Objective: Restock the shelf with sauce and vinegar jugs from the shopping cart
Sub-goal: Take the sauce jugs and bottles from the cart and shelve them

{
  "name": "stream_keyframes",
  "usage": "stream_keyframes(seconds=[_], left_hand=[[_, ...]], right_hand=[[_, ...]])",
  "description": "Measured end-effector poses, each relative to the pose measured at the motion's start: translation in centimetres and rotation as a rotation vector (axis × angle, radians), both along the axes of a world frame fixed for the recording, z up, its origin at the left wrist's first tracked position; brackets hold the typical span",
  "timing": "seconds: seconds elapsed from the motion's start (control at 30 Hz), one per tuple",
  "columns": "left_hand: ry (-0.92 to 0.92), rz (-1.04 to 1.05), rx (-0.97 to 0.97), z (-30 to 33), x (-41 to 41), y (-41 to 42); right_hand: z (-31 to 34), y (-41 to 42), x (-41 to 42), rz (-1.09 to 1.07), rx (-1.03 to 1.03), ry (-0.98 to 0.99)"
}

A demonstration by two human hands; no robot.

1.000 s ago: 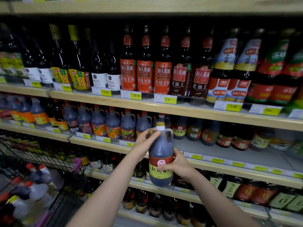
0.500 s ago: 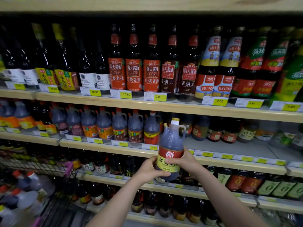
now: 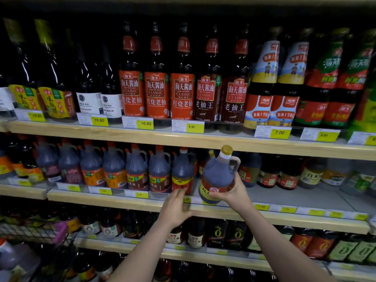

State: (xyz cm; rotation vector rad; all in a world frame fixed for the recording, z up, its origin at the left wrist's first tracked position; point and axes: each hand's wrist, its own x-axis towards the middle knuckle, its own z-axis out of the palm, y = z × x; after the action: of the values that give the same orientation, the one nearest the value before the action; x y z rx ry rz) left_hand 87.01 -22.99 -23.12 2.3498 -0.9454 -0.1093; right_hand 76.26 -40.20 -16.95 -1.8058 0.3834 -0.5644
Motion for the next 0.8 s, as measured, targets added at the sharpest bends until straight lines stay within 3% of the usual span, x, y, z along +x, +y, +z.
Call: stream_keyframes(seconds=[0.1,0.27,0.8], left_hand=[[-0.173,0.006,0.115,-2.8,2.0,1.2],[-0.356,-0.053,0.087,-5.9,4.0,1.9],[-0.309,-0.038,-0.08,-6.9,4.5,1.7]], right_hand=[[-2.1,-0.5,2.1,-0.031,-0.058,-0.004],[-3.7,-1.6,5.0,-0.104,-0.083,-0.002],[-6.2,-3.5,8.0,0.041,0.108,0.133]])
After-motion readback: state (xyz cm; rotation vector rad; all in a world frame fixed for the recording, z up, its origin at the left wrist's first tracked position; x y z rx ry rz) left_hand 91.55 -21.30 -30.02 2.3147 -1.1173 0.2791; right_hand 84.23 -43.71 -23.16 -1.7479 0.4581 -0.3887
